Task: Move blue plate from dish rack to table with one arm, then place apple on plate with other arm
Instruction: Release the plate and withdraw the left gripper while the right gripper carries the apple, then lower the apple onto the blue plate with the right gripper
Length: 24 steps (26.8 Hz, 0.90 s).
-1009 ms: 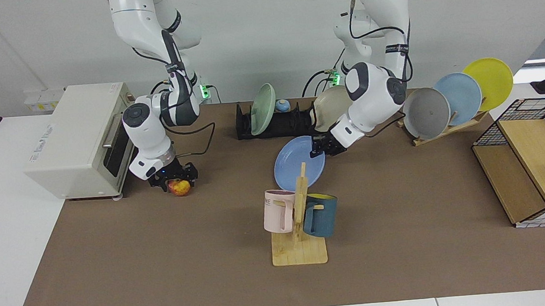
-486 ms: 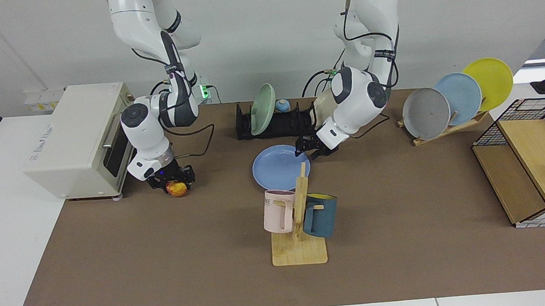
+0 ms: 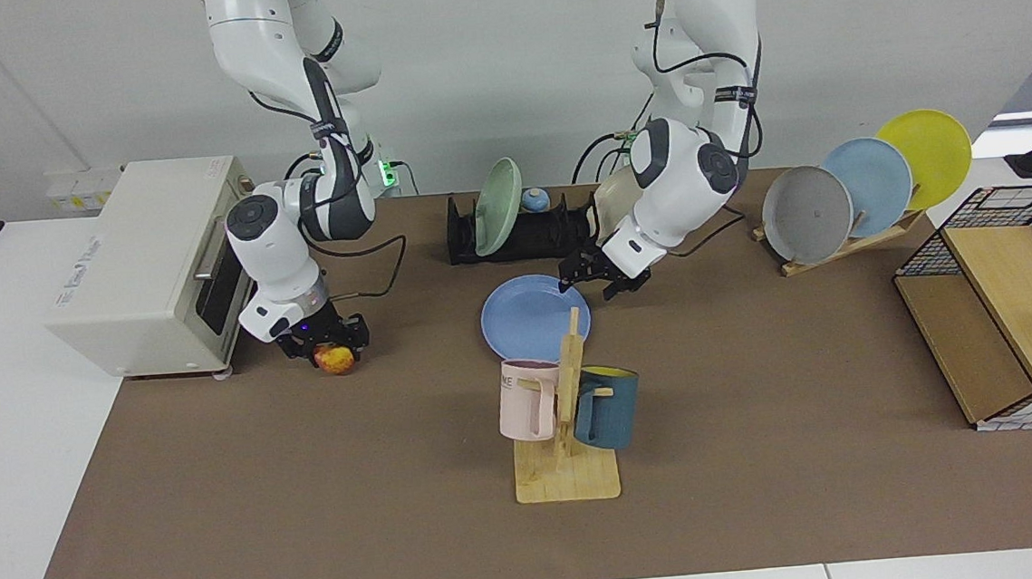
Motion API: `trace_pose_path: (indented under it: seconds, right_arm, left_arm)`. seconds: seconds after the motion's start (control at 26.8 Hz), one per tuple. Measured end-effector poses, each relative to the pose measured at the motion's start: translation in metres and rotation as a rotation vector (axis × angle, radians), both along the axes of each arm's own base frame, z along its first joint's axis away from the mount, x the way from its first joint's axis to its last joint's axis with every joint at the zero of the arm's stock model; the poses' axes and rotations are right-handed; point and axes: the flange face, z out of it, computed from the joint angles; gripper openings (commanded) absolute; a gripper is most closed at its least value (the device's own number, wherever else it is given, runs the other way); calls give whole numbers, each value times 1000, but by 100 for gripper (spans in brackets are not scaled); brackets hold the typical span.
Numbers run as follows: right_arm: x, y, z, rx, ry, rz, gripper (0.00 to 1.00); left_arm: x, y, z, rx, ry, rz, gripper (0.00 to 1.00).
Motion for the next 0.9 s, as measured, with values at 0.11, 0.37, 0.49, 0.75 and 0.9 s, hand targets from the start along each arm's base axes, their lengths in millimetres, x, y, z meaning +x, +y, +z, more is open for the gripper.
trace_pose_path:
  seconds: [0.11, 0.37, 0.49, 0.75, 0.9]
  right_arm:
    - [3, 34, 22, 9, 28, 6, 0]
    - [-13, 148, 53, 40, 20, -13, 0]
    - [-23, 177, 55, 48, 20, 7, 0]
    - [-65, 260, 57, 66, 34, 3, 0]
    - [-93, 308, 46, 78, 33, 5, 0]
  left_arm:
    - [7, 12, 38, 72, -46, -16, 100]
    - [10, 53, 127, 141, -54, 5, 100]
    - [12, 67, 149, 144, -58, 25, 100]
    - [9, 82, 176, 159, -82, 46, 100]
    - [-2, 82, 188, 189, -90, 37, 100]
